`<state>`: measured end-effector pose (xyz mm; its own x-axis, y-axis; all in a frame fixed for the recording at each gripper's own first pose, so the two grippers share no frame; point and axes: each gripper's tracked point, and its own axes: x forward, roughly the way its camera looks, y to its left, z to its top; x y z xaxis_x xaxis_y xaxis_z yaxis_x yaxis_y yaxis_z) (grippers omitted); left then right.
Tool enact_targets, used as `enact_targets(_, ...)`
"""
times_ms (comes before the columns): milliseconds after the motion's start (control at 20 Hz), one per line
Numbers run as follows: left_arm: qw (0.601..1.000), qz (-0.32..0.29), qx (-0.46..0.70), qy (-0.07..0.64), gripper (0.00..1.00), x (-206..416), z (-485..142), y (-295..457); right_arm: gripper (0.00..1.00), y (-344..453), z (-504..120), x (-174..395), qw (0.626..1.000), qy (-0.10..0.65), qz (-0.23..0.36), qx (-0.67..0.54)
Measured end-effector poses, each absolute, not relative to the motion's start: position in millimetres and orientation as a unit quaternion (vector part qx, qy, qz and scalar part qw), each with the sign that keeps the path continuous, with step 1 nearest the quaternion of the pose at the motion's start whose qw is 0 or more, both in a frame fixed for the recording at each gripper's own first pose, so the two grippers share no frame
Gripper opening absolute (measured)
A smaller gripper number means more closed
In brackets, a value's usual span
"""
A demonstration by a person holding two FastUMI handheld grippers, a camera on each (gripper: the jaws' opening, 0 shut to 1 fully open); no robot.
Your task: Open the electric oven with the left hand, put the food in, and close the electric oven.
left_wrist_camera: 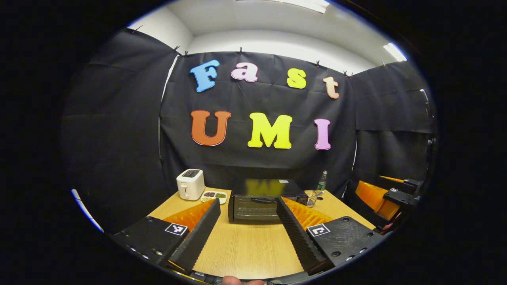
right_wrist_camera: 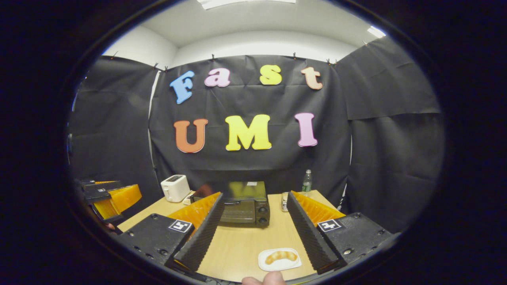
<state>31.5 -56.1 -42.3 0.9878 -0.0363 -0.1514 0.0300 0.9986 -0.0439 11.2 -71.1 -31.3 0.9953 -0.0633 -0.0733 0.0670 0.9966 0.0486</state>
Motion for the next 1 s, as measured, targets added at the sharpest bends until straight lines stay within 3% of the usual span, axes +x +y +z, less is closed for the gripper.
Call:
enact_targets(350,0.989,-0.06,-0.051,0.122,0.94,91.6,-74.6,-118.2,0.97,-155.5,-55.1,10.7,0.992,0.059,-0.103,0.042)
enact_targets(1000,0.975,-0.039,-0.019,0.218,0.94,236.6,-153.6,-137.6,0.97,-256.4,-84.5,49.2,0.981,0.101,-0.157,0.046)
